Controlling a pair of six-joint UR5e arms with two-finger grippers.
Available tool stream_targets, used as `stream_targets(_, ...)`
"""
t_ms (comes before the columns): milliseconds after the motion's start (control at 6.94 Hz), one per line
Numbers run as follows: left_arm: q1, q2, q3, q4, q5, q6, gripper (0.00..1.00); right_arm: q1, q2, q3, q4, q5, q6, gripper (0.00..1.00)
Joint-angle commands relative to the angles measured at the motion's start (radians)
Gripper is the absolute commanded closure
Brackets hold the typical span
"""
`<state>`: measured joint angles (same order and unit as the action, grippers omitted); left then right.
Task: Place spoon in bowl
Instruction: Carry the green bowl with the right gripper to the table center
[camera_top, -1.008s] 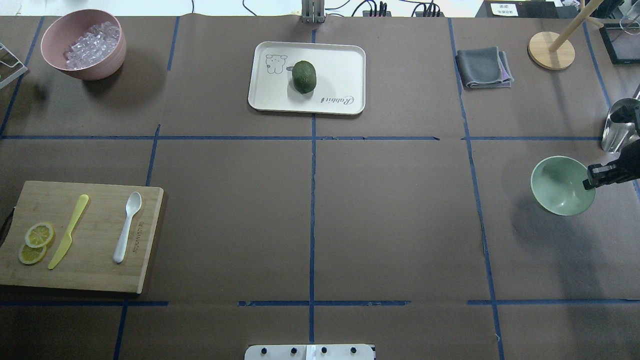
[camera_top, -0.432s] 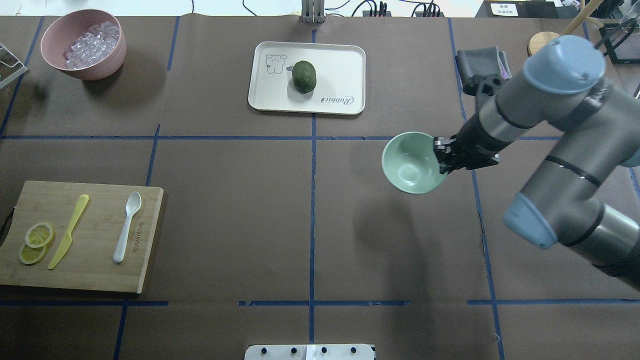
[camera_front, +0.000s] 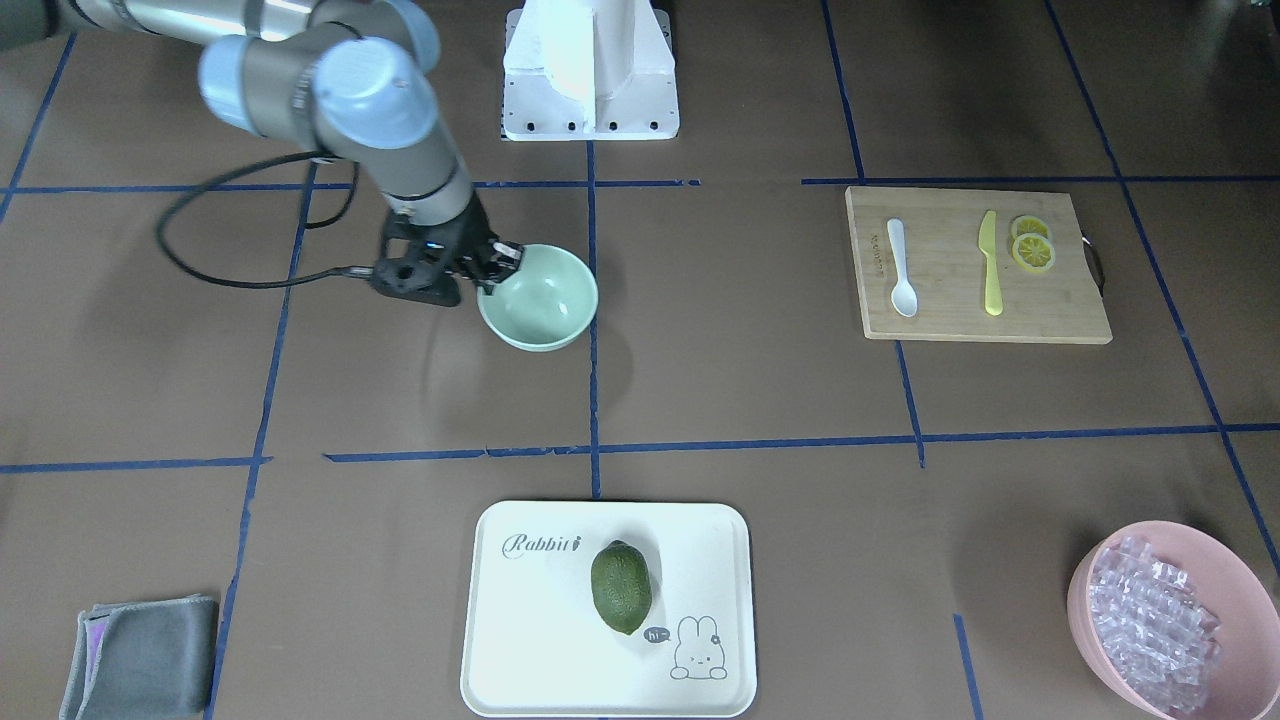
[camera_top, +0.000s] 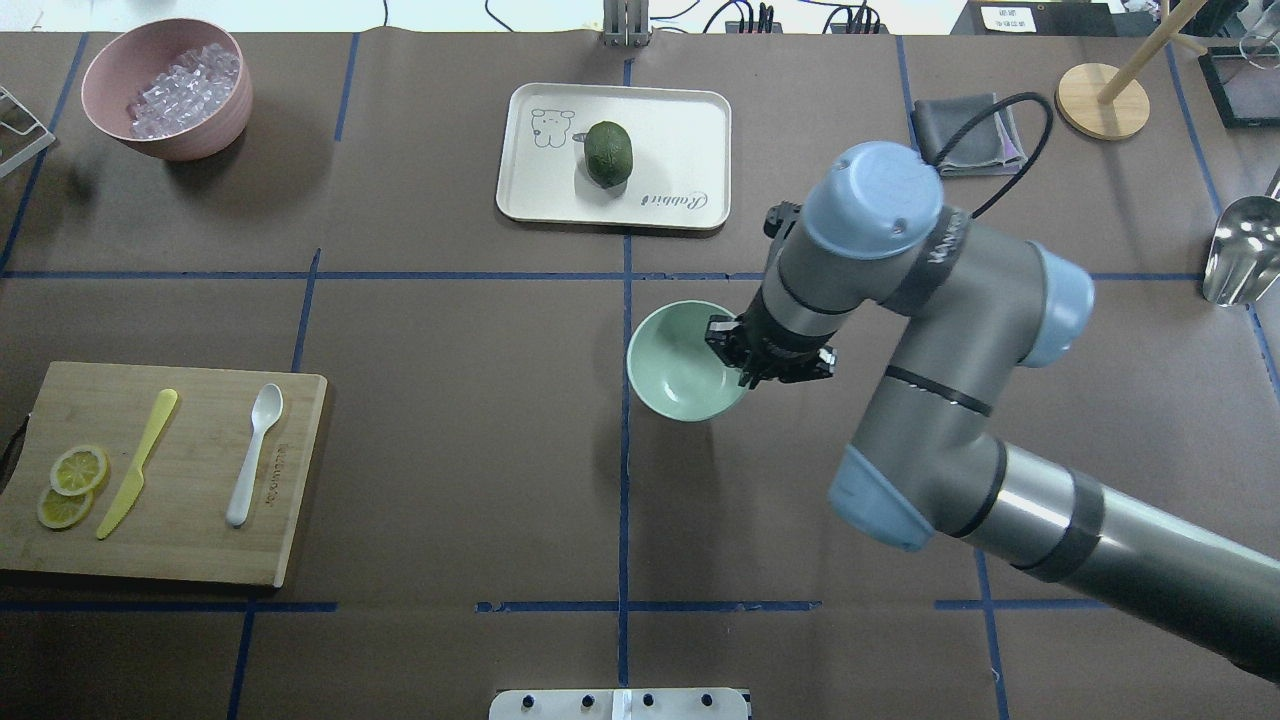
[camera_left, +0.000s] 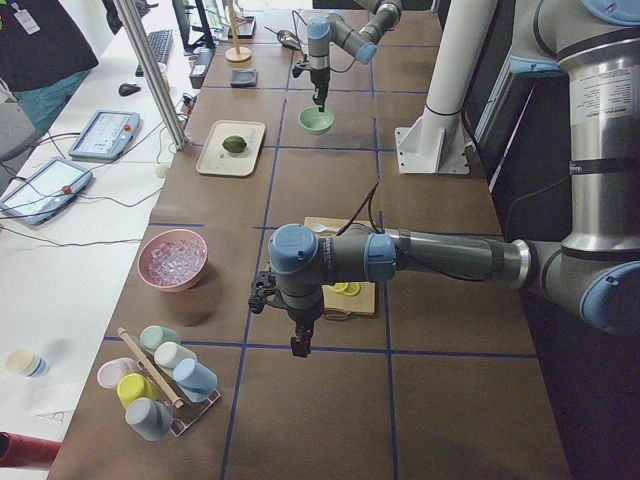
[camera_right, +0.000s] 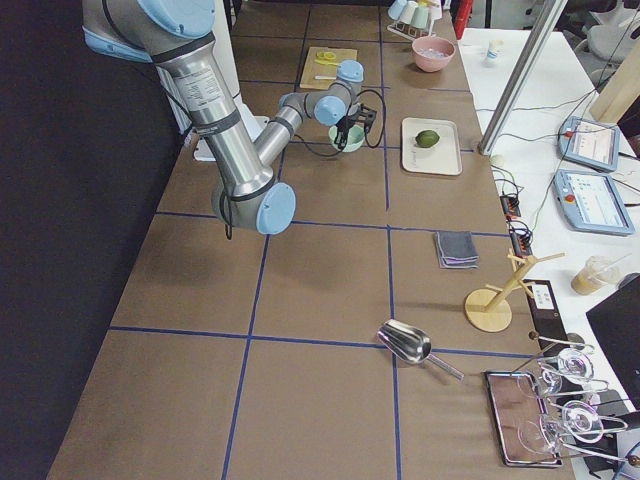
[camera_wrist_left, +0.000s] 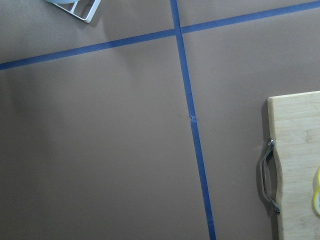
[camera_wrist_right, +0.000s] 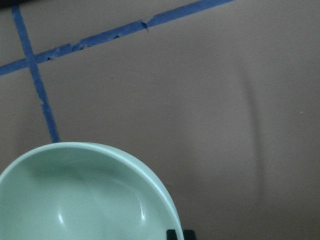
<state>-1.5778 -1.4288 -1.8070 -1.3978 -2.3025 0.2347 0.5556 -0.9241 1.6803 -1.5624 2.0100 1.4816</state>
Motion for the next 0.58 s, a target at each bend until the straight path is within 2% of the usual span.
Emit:
stream_targets(0,0.001,0.001,0.002,0.003,0.0,0.0,0.0,-0.066,0.064,-0.071,0.001,-0.063,0.051,1.0)
stream_targets(144,0.001,0.002,0.002,0.003,0.0,0.0,0.0,-0.074,0.064,-0.071,0.002,-0.063,0.049,1.0)
stream_targets(288,0.001,0.002,0.002,0.003,0.0,0.0,0.0,-0.074,0.061,-0.071,0.021,-0.063,0.049,0.83)
stream_targets(432,0.001,0.001,0.002,0.003,0.0,0.0,0.0,-0.078,0.057,-0.07,0.054,-0.068,0.055,0.07)
